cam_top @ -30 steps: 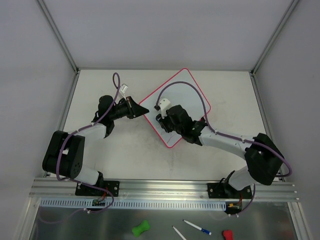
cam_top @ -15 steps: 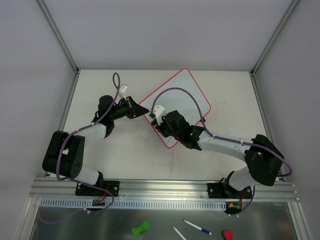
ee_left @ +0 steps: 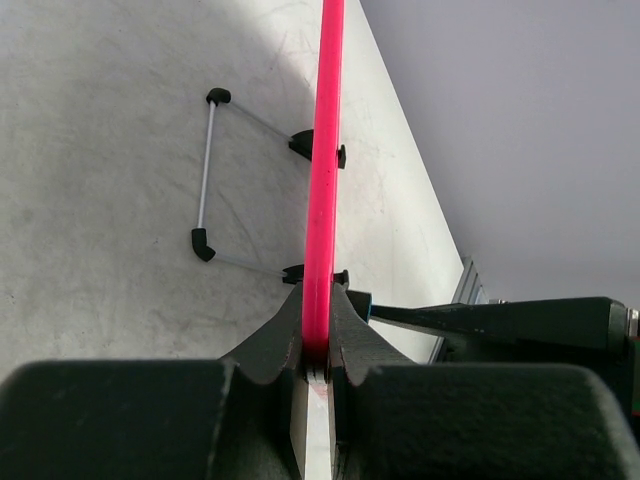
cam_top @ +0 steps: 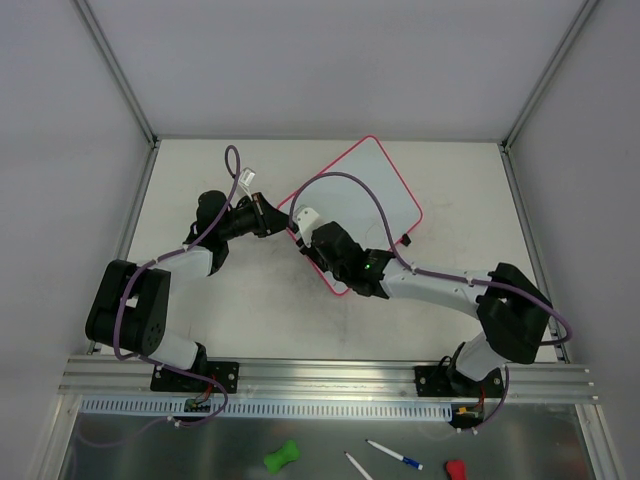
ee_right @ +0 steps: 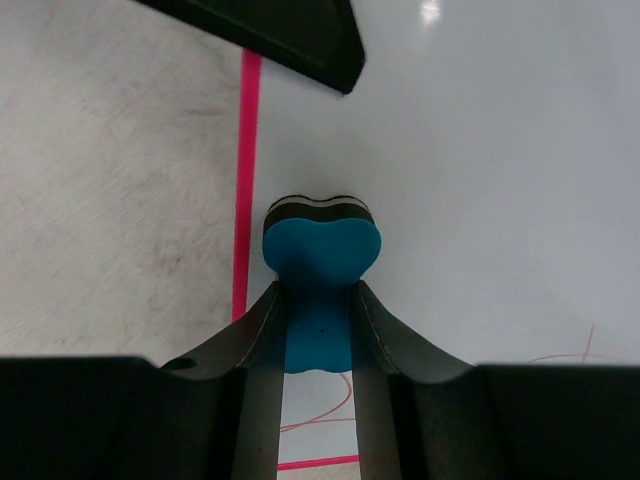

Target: Erase the whiteboard

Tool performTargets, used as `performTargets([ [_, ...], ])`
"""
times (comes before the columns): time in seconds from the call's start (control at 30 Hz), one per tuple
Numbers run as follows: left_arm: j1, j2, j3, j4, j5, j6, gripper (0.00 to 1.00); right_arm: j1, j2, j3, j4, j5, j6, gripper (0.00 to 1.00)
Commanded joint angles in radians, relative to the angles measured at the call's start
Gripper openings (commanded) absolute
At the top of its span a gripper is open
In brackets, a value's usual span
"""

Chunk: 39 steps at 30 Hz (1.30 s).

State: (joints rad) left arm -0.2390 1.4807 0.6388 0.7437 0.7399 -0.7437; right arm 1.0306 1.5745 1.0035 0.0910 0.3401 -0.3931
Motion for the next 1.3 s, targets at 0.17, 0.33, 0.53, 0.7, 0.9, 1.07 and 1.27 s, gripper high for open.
performTargets([
  [0.17, -0.02, -0.002, -0.001, 0.02, 0.046, 0.037, 0.0, -0.131, 0.004, -0.031, -0.017, 0.119, 0.164, 0.0],
  [0.33, -0.02, -0.003, -0.002, 0.02, 0.047, 0.037, 0.0, -0.248, -0.036, -0.083, -0.019, 0.034, 0.24, 0.01],
  [0.53, -0.022, -0.008, -0.004, 0.02, 0.046, 0.038, 0.0, -0.424, -0.056, -0.126, -0.013, -0.151, 0.375, 0.0],
  [0.7, -0.02, -0.011, -0.007, 0.019, 0.044, 0.04, 0.0, -0.541, -0.041, -0.149, 0.004, -0.277, 0.482, 0.0],
  [0.9, -0.02, -0.007, -0.004, 0.019, 0.044, 0.04, 0.0, -0.694, 0.047, -0.155, 0.026, -0.381, 0.628, 0.0],
  [1.07, -0.02, -0.005, -0.004, 0.019, 0.047, 0.04, 0.0, -0.773, 0.111, -0.16, 0.038, -0.423, 0.726, 0.0],
  [1.27, -0.02, -0.003, -0.001, 0.019, 0.047, 0.04, 0.0, -0.805, 0.139, -0.163, 0.042, -0.428, 0.793, 0.0],
])
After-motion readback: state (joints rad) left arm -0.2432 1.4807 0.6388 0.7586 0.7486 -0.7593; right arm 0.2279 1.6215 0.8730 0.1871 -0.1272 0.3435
